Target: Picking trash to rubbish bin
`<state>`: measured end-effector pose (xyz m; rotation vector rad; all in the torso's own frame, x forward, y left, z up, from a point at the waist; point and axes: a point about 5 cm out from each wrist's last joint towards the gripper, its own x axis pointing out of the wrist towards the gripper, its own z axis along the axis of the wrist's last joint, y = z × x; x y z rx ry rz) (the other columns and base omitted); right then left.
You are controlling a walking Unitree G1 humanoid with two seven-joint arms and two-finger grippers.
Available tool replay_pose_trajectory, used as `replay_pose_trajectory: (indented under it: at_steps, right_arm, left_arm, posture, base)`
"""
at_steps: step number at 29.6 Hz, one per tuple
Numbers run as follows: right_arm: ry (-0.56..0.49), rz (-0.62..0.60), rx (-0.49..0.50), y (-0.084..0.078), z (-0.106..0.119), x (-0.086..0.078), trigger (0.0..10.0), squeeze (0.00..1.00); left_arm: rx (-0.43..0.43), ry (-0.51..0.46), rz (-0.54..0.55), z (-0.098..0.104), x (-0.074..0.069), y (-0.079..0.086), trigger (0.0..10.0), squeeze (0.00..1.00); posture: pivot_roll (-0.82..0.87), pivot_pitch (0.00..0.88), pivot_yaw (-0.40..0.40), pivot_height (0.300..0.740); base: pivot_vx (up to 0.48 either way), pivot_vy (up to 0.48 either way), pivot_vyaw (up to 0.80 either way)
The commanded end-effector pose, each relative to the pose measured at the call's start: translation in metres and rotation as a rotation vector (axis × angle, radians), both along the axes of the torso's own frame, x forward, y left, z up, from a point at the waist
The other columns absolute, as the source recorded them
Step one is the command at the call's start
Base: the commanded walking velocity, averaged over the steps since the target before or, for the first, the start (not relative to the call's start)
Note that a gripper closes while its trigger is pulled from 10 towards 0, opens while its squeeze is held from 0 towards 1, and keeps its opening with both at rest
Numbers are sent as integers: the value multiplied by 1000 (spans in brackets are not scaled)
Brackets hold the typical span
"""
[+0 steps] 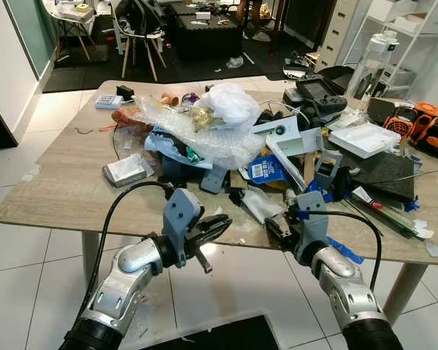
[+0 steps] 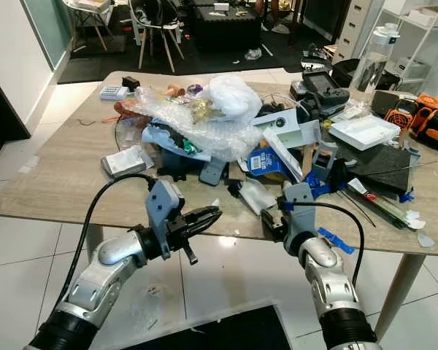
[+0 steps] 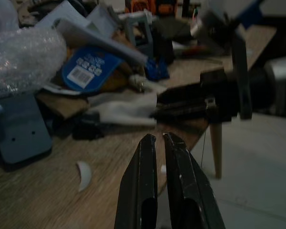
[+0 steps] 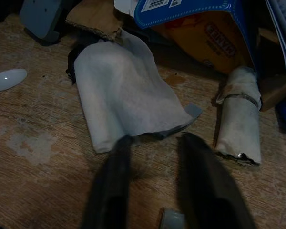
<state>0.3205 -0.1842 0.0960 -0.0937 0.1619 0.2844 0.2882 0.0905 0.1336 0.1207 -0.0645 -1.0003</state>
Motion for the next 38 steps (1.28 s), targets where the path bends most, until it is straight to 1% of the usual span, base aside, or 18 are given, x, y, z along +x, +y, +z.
replay_pose_trajectory:
  at_steps: [1, 5, 11, 16, 17, 18, 20, 21, 23, 25, 28, 29, 30, 31, 32, 35, 36, 38]
  right_arm:
    - [56, -6, -10, -3, -9, -2, 0, 0]
    - [48, -3, -4, -3, -7, -2, 0, 0]
    - [-12, 8, 24, 0, 10, 3, 0, 0]
    - [-28, 20, 38, 3, 14, 4, 0, 0]
    - [-57, 27, 54, 4, 20, 5, 0, 0]
    - [-57, 27, 54, 4, 20, 5, 0, 0]
    - [-126, 61, 122, 11, 40, 6, 0, 0]
    - [-126, 61, 122, 11, 40, 6, 0, 0]
    - [-171, 88, 164, 15, 55, 6, 0, 0]
    - [-179, 95, 157, 16, 58, 6, 0, 0]
    - [-160, 97, 74, 15, 53, 7, 0, 0]
    - [-145, 96, 41, 14, 48, 7, 3569, 0]
    - [-135, 89, 12, 12, 44, 7, 9098, 718]
    - [-128, 86, -5, 11, 41, 7, 10000, 718]
    - [-114, 82, -36, 9, 36, 7, 10000, 1000]
    - [-80, 89, -160, 4, 26, 5, 10000, 1000]
    - [-80, 89, -160, 4, 26, 5, 10000, 1000]
    - [-77, 88, -196, 1, 25, 4, 10000, 1000]
  left_arm:
    - [50, -4, -5, -2, -1, 3, 10000, 0]
    - [56, -2, 0, -2, -1, 5, 10000, 0]
    - [44, -3, 20, 2, 2, 11, 10000, 0]
    - [37, -5, 26, 3, 3, 11, 10000, 0]
    - [14, -4, 35, 5, 4, 12, 10000, 0]
    - [14, -4, 35, 5, 4, 12, 10000, 0]
    - [-27, 2, 41, 9, 5, 14, 10000, 0]
    - [-27, 2, 41, 9, 5, 14, 10000, 0]
    - [-37, 6, 40, 11, 5, 15, 10000, 0]
    - [-33, 5, 39, 11, 5, 16, 10000, 0]
    - [1, -4, 44, 8, 6, 17, 10000, 0]
    - [7, -6, 43, 8, 7, 16, 10000, 0]
    - [11, -13, 49, 8, 8, 16, 10000, 0]
    - [11, -17, 53, 8, 8, 15, 10000, 0]
    - [8, -23, 66, 9, 10, 15, 10000, 0]
    - [3, -36, 104, 11, 13, 15, 10000, 0]
    - [3, -36, 104, 11, 13, 15, 10000, 0]
    - [2, -37, 105, 11, 13, 15, 10000, 0]
  posture:
    - [-96, 88, -13, 740]
    - [-96, 86, -11, 740]
    - [-99, 76, -12, 740]
    - [-99, 75, -14, 740]
    - [-98, 74, -16, 740]
    - [-98, 74, -16, 740]
    - [-100, 72, -15, 740]
    - [-100, 72, -15, 740]
    - [-101, 73, -13, 740]
    - [-104, 74, -10, 740]
    - [-105, 73, -8, 740]
    - [-103, 76, -8, 740]
    - [-103, 77, -7, 740]
    - [-103, 77, -7, 740]
    - [-101, 82, -8, 740]
    - [-97, 89, -8, 740]
    - [-97, 89, -8, 740]
    - [-96, 91, -7, 740]
  base:
    - [0, 0, 0]
    - [0, 0, 0]
    - [0, 0, 0]
    - [0, 0, 0]
    - [0, 0, 0]
    - [0, 0, 0]
    - [0, 0, 0]
    - [0, 0, 0]
    - [0, 0, 0]
    - [0, 0, 0]
    - [0, 0, 0]
    - [0, 0, 0]
    - [0, 0, 0]
    - [0, 0, 0]
    - [0, 0, 0]
    - [0, 0, 0]
    - [0, 0, 0]
    - [0, 0, 0]
